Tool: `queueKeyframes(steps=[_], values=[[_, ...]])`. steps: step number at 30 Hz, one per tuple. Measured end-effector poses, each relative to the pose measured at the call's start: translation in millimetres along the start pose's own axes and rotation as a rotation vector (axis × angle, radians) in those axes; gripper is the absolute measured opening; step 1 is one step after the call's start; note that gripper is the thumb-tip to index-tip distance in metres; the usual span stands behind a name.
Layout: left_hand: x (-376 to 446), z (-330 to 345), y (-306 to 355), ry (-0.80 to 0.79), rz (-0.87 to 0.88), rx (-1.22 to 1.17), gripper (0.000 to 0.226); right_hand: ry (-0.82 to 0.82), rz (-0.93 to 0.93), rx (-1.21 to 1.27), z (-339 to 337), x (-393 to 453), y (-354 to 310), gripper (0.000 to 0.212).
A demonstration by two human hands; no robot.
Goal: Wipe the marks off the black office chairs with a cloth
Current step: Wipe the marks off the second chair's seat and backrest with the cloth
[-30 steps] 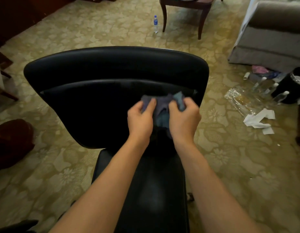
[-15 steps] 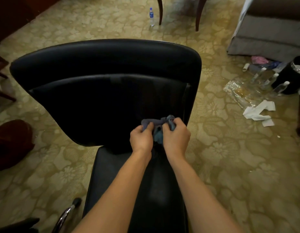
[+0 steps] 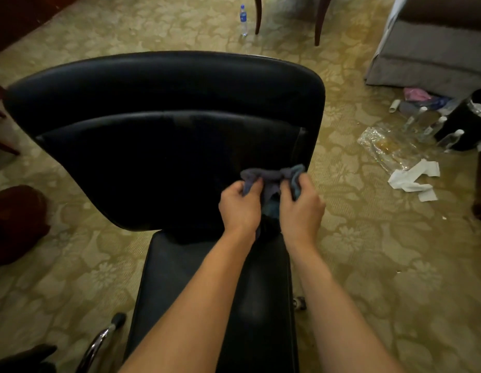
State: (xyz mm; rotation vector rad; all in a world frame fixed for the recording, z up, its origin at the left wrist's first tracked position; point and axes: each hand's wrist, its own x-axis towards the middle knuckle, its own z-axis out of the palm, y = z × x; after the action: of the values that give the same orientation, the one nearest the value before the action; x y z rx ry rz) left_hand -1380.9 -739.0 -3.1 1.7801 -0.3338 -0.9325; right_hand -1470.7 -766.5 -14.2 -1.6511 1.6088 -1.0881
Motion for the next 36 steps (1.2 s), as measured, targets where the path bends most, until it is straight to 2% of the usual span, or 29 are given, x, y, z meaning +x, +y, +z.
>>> queueKeyframes(steps=[3, 5, 8, 11, 13, 16, 19, 24, 26, 31, 33, 36], values=[[-4, -5, -15, -0.006, -0.075, 0.051, 0.023, -0.057, 0.054, -0.015, 2, -11, 11, 0.013], [-10, -7, -9, -0.024, -0.04, 0.044, 0.021, -0.065, 0.051, 0.015, -5, -7, 1, 0.013], [-18, -7, 25, -0.061, 0.179, -0.062, 0.019, -0.01, -0.025, 0.136, -24, 11, -34, 0.018], [-22, -5, 72, -0.026, 0.397, -0.186, 0.018, 0.068, -0.156, 0.222, -42, 31, -82, 0.021], [-22, -8, 94, 0.025, 0.441, -0.188, 0.018, 0.087, -0.207, 0.252, -44, 40, -106, 0.021], [-8, -13, 85, 0.083, 0.374, -0.109, 0.019, 0.048, -0.174, 0.189, -29, 44, -102, 0.013], [6, -13, 44, 0.111, 0.311, 0.092, 0.026, -0.001, -0.051, 0.043, -6, 29, -63, 0.012], [-2, -23, -21, 0.009, -0.006, 0.159, 0.021, -0.194, 0.134, -0.107, -2, -17, -6, 0.012], [-13, -24, -30, -0.032, -0.021, 0.132, 0.021, -0.221, 0.14, -0.108, -8, -18, -2, 0.014], [-23, 2, 44, 0.007, 0.369, -0.024, 0.021, 0.003, -0.104, 0.074, -40, 37, -56, 0.019], [-20, 10, 71, -0.011, 0.425, -0.042, 0.024, 0.009, -0.122, 0.083, -45, 58, -68, 0.019], [-13, 16, 70, -0.013, 0.39, 0.026, 0.022, 0.005, -0.138, 0.038, -38, 61, -56, 0.015]])
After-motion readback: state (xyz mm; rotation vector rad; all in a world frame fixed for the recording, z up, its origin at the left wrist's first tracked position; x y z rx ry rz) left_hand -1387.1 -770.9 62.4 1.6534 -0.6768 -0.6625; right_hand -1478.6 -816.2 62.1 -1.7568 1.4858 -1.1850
